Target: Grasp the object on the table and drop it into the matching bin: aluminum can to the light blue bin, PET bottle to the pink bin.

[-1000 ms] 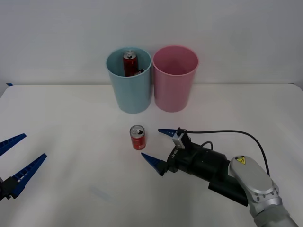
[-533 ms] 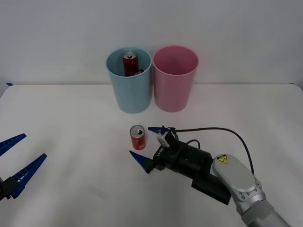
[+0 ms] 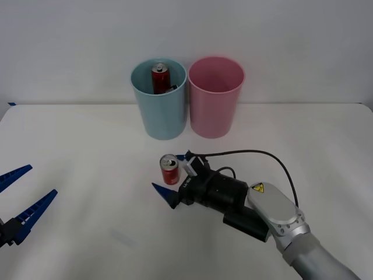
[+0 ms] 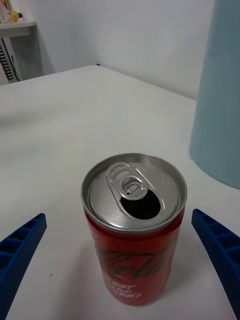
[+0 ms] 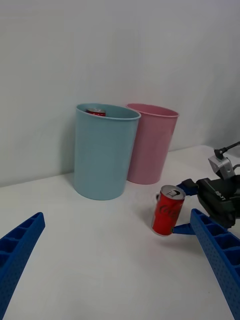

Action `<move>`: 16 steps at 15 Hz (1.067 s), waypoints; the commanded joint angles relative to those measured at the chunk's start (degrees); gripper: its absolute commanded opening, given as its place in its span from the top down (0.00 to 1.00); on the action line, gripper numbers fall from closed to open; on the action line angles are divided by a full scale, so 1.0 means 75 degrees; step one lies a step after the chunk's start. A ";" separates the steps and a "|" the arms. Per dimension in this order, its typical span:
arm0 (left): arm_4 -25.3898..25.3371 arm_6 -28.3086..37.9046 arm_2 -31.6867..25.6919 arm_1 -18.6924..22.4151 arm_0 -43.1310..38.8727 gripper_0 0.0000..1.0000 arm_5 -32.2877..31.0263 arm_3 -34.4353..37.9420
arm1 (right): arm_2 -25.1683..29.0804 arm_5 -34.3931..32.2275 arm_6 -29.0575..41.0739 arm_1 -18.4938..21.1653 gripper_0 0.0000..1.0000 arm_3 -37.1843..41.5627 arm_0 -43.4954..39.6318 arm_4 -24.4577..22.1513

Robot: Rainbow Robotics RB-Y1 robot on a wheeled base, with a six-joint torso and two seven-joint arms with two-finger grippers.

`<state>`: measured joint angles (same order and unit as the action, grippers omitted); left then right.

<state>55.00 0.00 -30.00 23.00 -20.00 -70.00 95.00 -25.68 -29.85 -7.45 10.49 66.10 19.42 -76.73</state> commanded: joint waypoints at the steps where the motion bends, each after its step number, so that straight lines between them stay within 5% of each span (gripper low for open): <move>1: 0.0000 0.0000 0.0000 0.0000 0.0000 0.00 0.0000 0.0000 | -0.0010 0.0007 0.0033 -0.0028 0.00 -0.0059 0.0059 0.0000; 2: 0.0000 0.0000 0.0000 0.0000 0.0000 0.00 0.0000 0.0000 | -0.0010 0.0007 -0.0003 -0.0016 0.15 -0.0059 0.0059 0.0000; 3: 0.0000 0.0000 0.0000 0.0000 0.0000 0.00 0.0000 0.0000 | -0.0010 0.0007 -0.0026 -0.0028 0.69 -0.0059 0.0059 0.0000; 4: 0.0000 0.0000 0.0000 0.0000 0.0000 0.00 0.0000 0.0000 | -0.0010 0.0019 -0.0038 -0.0028 0.88 -0.0059 0.0059 0.0000; 5: 0.0000 0.0000 0.0000 0.0000 0.0000 0.00 0.0000 0.0000 | -0.0010 0.0030 -0.0050 -0.0028 0.97 -0.0059 0.0059 0.0000; 16: 0.0000 0.0000 0.0000 0.0000 0.0000 0.00 0.0000 0.0000 | 0.0037 0.0054 -0.0003 0.0148 1.00 0.0398 -0.0117 0.0082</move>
<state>55.00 0.00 -30.00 23.00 -20.00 -70.00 95.00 -25.41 -29.47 -7.65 11.13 67.86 19.13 -76.29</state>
